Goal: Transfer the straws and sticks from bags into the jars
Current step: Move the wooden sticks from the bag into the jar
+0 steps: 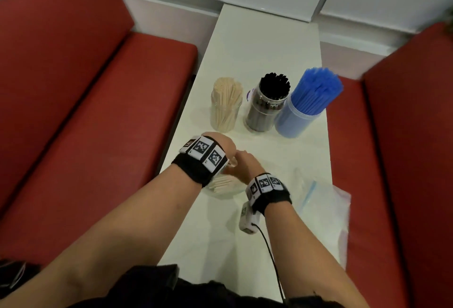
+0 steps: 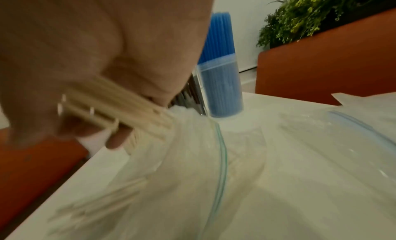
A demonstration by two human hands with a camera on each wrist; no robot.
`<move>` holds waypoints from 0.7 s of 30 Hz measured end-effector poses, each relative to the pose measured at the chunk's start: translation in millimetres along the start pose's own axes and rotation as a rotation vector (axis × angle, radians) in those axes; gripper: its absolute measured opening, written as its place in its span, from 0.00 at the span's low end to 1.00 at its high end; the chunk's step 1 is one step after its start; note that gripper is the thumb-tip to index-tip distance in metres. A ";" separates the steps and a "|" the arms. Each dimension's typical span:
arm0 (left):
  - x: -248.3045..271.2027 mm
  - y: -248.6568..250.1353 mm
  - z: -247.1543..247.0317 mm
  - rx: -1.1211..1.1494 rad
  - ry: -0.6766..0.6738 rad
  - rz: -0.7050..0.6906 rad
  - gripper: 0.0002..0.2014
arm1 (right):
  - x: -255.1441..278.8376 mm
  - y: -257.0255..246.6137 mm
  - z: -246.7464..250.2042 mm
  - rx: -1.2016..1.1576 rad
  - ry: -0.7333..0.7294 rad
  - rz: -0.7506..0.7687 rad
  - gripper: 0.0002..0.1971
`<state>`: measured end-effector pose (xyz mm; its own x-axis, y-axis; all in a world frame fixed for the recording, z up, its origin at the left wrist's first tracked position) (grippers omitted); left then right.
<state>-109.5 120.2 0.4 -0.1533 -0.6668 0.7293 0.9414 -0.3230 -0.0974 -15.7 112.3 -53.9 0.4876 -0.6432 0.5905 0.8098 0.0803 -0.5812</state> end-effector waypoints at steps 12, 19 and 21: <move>111.0 10.0 119.4 0.346 0.580 -0.257 0.29 | 36.8 -6.0 13.6 -0.551 0.400 0.187 0.27; 112.2 21.3 127.0 0.605 0.560 -0.430 0.25 | 51.7 -35.4 38.0 -0.660 0.411 0.271 0.22; 111.6 23.5 130.4 0.498 0.538 -0.402 0.24 | 56.3 -41.3 46.3 -0.674 0.425 0.301 0.21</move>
<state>-65.3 125.7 167.8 -0.5093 -0.8346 0.2097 0.7878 -0.3542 0.5040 -6.6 108.0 29.2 0.3776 -0.9093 0.1750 0.2322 -0.0900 -0.9685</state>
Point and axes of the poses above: each hand's wrist, its own x-axis away from the middle knuckle, its own z-axis out of the back of the hand, y = z × x, the point moved 5 cm from there along -x, towards the middle knuckle, and after that the axes turned 14 degrees about -y, right-handed, at the moved point
